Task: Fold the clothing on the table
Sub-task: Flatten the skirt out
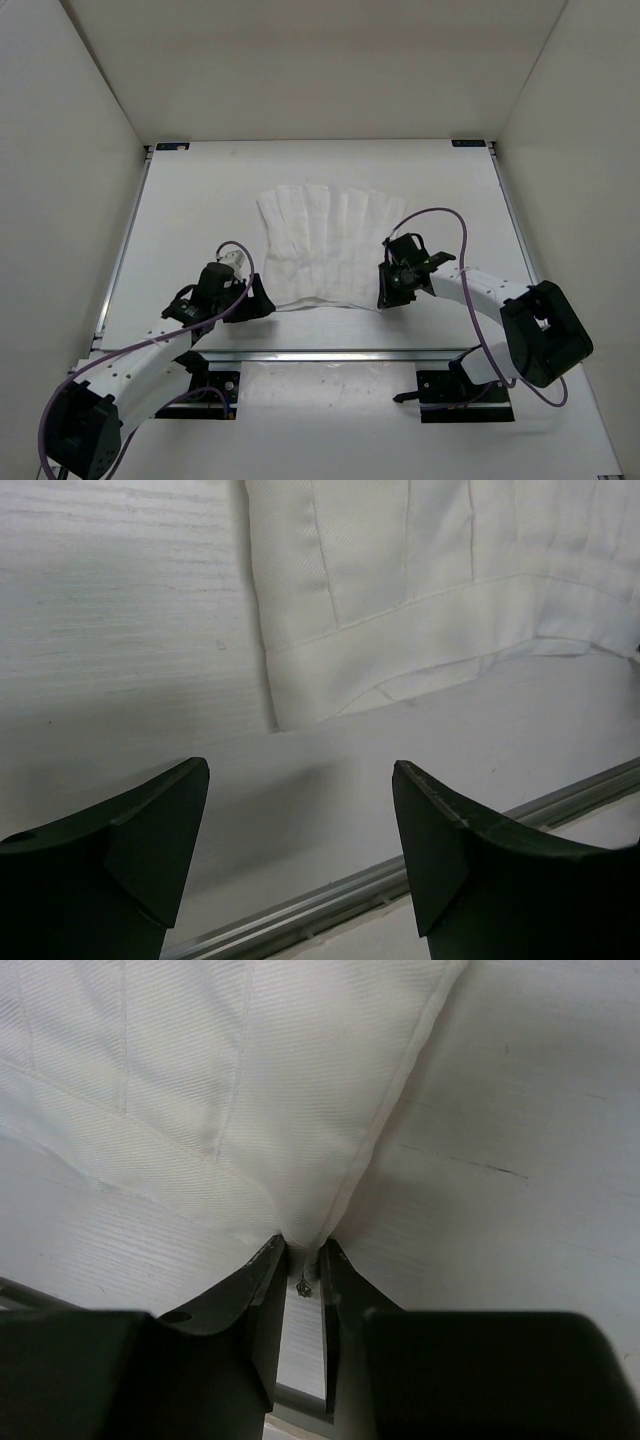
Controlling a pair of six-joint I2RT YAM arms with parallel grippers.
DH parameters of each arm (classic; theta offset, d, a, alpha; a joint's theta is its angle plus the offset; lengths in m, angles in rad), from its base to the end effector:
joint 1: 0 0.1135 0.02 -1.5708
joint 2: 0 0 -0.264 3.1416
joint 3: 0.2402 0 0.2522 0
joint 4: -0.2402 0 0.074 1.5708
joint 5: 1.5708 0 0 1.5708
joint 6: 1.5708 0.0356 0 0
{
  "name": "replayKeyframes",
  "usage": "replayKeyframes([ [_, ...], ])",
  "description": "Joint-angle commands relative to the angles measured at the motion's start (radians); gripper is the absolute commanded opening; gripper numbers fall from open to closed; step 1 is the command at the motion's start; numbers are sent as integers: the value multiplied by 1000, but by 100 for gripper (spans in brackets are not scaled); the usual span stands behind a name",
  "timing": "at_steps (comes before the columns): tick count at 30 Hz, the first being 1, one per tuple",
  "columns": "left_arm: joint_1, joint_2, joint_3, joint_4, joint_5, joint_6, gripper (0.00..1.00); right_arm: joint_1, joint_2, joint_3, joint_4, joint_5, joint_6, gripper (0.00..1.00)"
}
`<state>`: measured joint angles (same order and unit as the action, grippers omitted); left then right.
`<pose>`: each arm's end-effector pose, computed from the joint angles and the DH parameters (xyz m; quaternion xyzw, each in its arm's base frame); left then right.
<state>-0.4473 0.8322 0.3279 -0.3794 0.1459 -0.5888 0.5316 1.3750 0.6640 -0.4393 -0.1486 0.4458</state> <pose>0.1375 -0.0717 0.1584 -0.0419 0.9384 -0.2260 0.2579 0.2025 0.1252 0.1584 -0.0573 0.9737 0.1618 0.1497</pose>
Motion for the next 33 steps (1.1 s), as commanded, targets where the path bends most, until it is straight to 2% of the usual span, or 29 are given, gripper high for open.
replayKeyframes([
  [1, 2, 11, -13, 95, -48, -45, 84, 11, 4, 3, 27, -2, 5, 15],
  [5, -7, 100, -6, 154, -55, -45, 81, 5, -10, -14, 40, -25, -10, 13],
  [9, -33, 218, -3, 224, -43, -54, 66, 1, -16, -20, 36, -25, -19, 12],
  [12, -31, 295, 0, 292, 1, -66, 43, -18, -40, -27, 28, -37, -25, 5],
  [14, -36, 315, 22, 306, 4, -74, 13, -34, -57, -20, 10, -45, -38, 0],
  [16, -39, 308, 60, 287, -3, -71, 0, -41, -85, 11, -15, -40, -48, 0],
  [18, -19, 298, 129, 240, 10, -37, 0, -51, -128, 57, -51, -39, -79, 0],
  [21, 31, 291, 336, 90, 18, 61, 0, -80, -198, 179, -116, -58, -126, 0],
  [24, 61, 254, 624, -62, 3, 128, 0, -166, -273, 365, -189, -162, -183, 0],
  [27, 32, 234, 871, -171, -17, 181, 0, -202, -339, 544, -255, -203, -203, 0],
  [30, 6, 229, 1041, -242, 14, 181, 0, -176, -375, 679, -302, -226, -196, 0],
  [33, 19, 206, 1128, -271, 56, 176, 0, -153, -387, 785, -332, -273, -167, 0],
])
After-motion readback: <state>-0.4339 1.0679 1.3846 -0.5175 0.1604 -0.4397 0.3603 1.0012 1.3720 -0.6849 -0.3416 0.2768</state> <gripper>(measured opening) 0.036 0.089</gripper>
